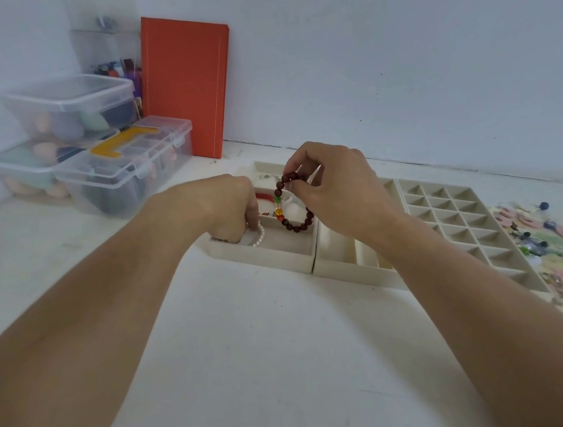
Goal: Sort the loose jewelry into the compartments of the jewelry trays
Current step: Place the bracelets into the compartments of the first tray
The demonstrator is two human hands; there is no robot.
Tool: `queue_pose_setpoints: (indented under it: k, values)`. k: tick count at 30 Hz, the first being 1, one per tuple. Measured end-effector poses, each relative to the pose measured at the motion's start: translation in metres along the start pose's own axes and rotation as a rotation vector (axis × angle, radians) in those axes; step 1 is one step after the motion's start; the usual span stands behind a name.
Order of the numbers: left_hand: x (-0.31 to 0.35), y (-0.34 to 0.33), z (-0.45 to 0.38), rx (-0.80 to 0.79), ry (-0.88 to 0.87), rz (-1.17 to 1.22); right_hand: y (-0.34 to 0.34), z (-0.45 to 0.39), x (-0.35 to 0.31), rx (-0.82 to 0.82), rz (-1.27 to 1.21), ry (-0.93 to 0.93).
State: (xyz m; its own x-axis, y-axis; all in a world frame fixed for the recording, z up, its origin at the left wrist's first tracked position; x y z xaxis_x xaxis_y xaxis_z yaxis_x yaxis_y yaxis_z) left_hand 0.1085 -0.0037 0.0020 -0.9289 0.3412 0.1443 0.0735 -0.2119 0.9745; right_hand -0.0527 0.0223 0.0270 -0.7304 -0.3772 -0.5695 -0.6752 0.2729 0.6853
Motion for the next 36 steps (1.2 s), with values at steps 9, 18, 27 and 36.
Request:
queue_pose_setpoints:
  k: [9, 18, 27, 36]
  values:
    - [-0.003, 0.003, 0.002, 0.061, 0.042, 0.008, -0.002, -0.001, 0.001, -0.013, -0.018, -0.002]
    - [-0.004, 0.003, -0.003, 0.094, 0.029, 0.102, -0.016, 0.003, 0.01, -0.161, 0.002, -0.058]
    - [0.004, 0.004, -0.002, 0.116, -0.025, 0.199, -0.02, 0.006, 0.016, -0.279, 0.074, -0.104]
    - [0.005, 0.003, -0.006, 0.176, -0.018, 0.235, -0.02, 0.007, 0.016, -0.323, 0.205, -0.104]
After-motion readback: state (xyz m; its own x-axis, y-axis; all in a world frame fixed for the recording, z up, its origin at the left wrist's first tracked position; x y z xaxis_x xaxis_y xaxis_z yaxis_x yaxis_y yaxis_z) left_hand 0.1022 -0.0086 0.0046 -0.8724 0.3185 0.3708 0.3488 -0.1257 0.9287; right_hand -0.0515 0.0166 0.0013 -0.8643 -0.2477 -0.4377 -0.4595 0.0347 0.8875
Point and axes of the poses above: each hand's wrist, its own z-axis away from the middle knuckle, its own y-axis out of the back of the hand, x = y × z, the point moved 5 cm from there along -z, towards the middle knuckle, and after that the axes turned 2 degrees about x, right-handed, at the moved point
